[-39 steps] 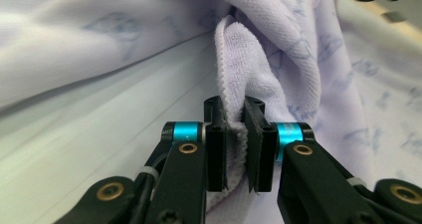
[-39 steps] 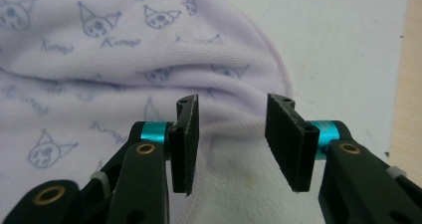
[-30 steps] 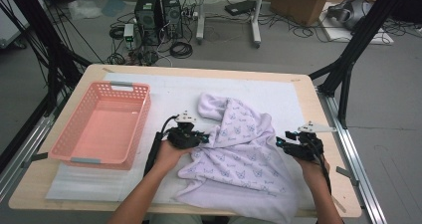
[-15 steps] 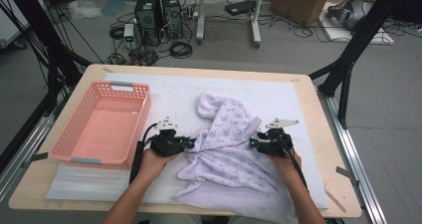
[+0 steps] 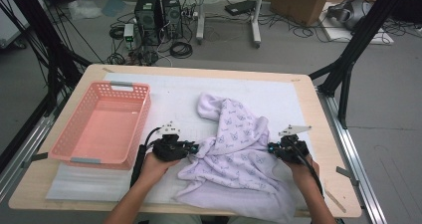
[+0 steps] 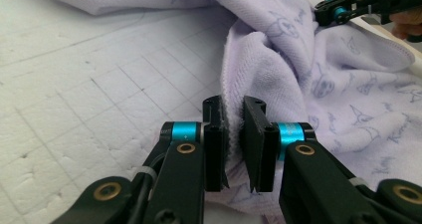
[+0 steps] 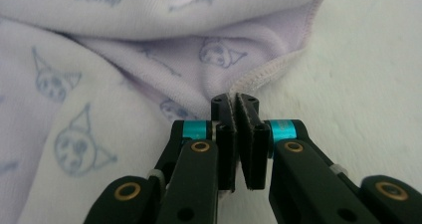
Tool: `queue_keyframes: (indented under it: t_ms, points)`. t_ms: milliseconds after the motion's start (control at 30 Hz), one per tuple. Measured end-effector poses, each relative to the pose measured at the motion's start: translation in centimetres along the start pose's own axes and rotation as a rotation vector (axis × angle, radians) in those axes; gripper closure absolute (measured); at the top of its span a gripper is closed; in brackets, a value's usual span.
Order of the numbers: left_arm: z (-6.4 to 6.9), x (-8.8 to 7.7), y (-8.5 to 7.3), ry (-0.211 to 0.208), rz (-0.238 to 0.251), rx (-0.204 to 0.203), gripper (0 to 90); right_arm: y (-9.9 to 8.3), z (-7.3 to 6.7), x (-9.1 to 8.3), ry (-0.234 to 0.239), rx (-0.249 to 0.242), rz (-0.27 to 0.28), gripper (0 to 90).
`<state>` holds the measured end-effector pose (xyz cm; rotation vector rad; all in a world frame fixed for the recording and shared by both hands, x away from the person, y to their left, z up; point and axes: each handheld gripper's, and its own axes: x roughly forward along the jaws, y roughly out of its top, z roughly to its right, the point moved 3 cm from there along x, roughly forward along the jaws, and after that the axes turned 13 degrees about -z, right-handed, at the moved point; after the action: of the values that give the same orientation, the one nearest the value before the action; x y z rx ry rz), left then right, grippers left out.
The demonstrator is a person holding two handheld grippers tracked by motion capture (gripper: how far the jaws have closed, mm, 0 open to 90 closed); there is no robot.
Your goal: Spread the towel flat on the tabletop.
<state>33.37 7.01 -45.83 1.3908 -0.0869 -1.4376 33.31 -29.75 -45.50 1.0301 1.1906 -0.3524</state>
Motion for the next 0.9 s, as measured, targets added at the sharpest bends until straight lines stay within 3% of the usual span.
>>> queue_keyframes:
  t_ms: [133, 233, 300, 333, 400, 467, 533, 700, 833, 900]
  points:
    - [0.0, -0.2, -0.1, -0.011, -0.006, -0.003, 67.2, -1.7, 0.0, -1.3, -0.027, -0.013, -0.034, 86.3]
    - [-0.3, -0.3, 0.6, 0.011, 0.015, -0.018, 55.1, -2.8, 0.1, -2.0, -0.035, -0.017, -0.042, 83.5]
    - [-0.8, -0.2, 1.3, 0.041, 0.028, -0.016, 51.1, -3.1, 0.2, -2.5, -0.041, -0.008, 0.011, 69.2]
    - [-1.0, -0.1, 1.7, 0.052, 0.036, -0.019, 49.7, -3.1, 0.3, -2.8, -0.041, -0.002, 0.039, 68.2]
    - [-1.4, 0.3, 2.6, 0.078, 0.024, -0.024, 49.4, -2.8, 0.5, -3.3, -0.051, 0.009, 0.105, 61.7]
    - [-1.7, 0.9, 3.7, 0.077, 0.019, -0.038, 50.0, -2.5, 0.8, -3.8, -0.056, 0.027, 0.159, 59.0]
    - [-2.0, 1.6, 4.8, 0.103, 0.029, -0.035, 51.4, -2.1, 0.9, -3.9, -0.054, 0.038, 0.195, 58.1]
    - [-3.2, 3.4, 6.7, 0.130, 0.006, -0.065, 53.3, -1.8, 0.3, -3.5, -0.038, -0.002, 0.200, 58.1]
    - [-3.5, 5.0, 7.3, 0.149, -0.006, -0.063, 53.3, -1.7, 0.1, -3.3, -0.031, -0.008, 0.197, 58.1]
    - [-3.7, 6.0, 7.4, 0.155, -0.048, -0.063, 53.1, -1.7, 0.1, -3.2, -0.028, -0.013, 0.199, 57.9]
